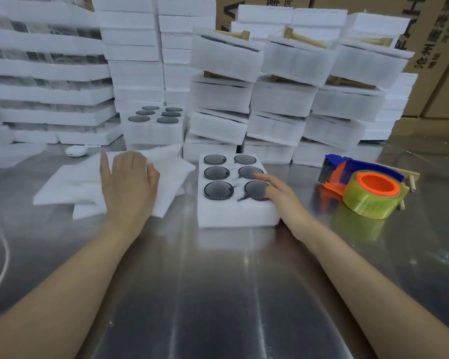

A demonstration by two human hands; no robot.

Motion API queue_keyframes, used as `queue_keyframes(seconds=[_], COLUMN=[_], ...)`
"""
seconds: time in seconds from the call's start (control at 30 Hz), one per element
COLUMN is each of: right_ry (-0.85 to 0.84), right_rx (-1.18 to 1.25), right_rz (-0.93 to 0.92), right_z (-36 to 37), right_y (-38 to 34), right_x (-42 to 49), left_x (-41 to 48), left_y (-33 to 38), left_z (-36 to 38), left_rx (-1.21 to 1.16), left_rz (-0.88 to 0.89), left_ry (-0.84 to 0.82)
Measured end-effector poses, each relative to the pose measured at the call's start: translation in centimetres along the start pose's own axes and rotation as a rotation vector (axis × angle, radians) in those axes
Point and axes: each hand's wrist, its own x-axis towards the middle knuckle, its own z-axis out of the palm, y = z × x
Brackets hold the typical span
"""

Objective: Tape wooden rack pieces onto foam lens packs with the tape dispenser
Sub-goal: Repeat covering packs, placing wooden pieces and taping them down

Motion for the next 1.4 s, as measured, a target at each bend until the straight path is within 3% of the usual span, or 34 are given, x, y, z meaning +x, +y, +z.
queue_keyframes(seconds=[0.1, 0.17, 0.23, 0.3, 0.33, 0.37, 0.47, 0.53, 0.63, 0.7, 0.77, 0.83, 1.0, 1.2, 1.4], right_ry=[-0.009, -0.007, 0.047, 0.151, 0.188, 0.201, 0.105, 0.049, 0.037, 0.056, 0.087, 0.110, 0.136, 0.187, 0.043], right_rx=[-0.041, -0.066, -0.010, 0.172, 0.270, 0.366, 0.581, 0.557, 0.454, 0.424, 0.411, 0.394, 0.286, 0.236, 0.063], right_rz=[-0.024, -0.022, 0.000, 0.030, 0.048, 0.080, 0.140, 0.111, 0.159, 0.167, 0.144, 0.127, 0.072, -0.030, -0.155], right_z=[-0.1, -0.1, 0.0, 0.1, 0.0, -0.2, -1.2, -1.6, -1.6, -1.6, -1.5, -1.2, -1.0, -0.9, -1.4], right_y=[0.0, 0.1, 0.2, 0.3, 0.3, 0.2, 0.0, 0.1, 0.4, 0.5, 0.4, 0.4, 0.2, -0.1, -0.8], right_x=[0.1, 0.3, 0.4, 0.2, 0.1, 0.2, 0.1, 0.0, 0.0, 0.1, 0.2, 0.3, 0.1, -0.3, -0.4], left_x=[0.3, -0.3, -1.8, -3.3, -3.6, -3.8, -3.6, -3.7, -3.4, -3.5, -3.6, -3.7, -3.8, -4.0, -4.1], left_y=[1.7, 3.6, 5.8, 7.4, 7.8, 7.8, 6.7, 6.3, 6.7, 6.0, 5.4, 5.1, 5.2, 5.7, 6.1], left_z=[-1.6, -2.4, -2.3, -1.8, -1.8, -1.6, -1.3, -0.9, -0.9, -0.3, 0.6, 1.0, 0.6, 0.3, 0.2], left_rx=[-0.452, -0.649, -0.698, -0.722, -0.765, -0.789, -0.808, -0.899, -1.326, -1.473, -1.363, -1.214, -1.049, -1.033, -0.990], left_rz=[0.089, 0.215, 0.374, 0.453, 0.411, 0.366, 0.248, 0.106, -0.322, -0.408, -0.359, -0.293, -0.159, -0.219, -0.249], left_ry=[0.193, 0.235, 0.058, -0.283, -0.429, -0.474, -0.450, -0.501, -0.590, -0.699, -0.849, -0.877, -0.841, -0.780, -0.741])
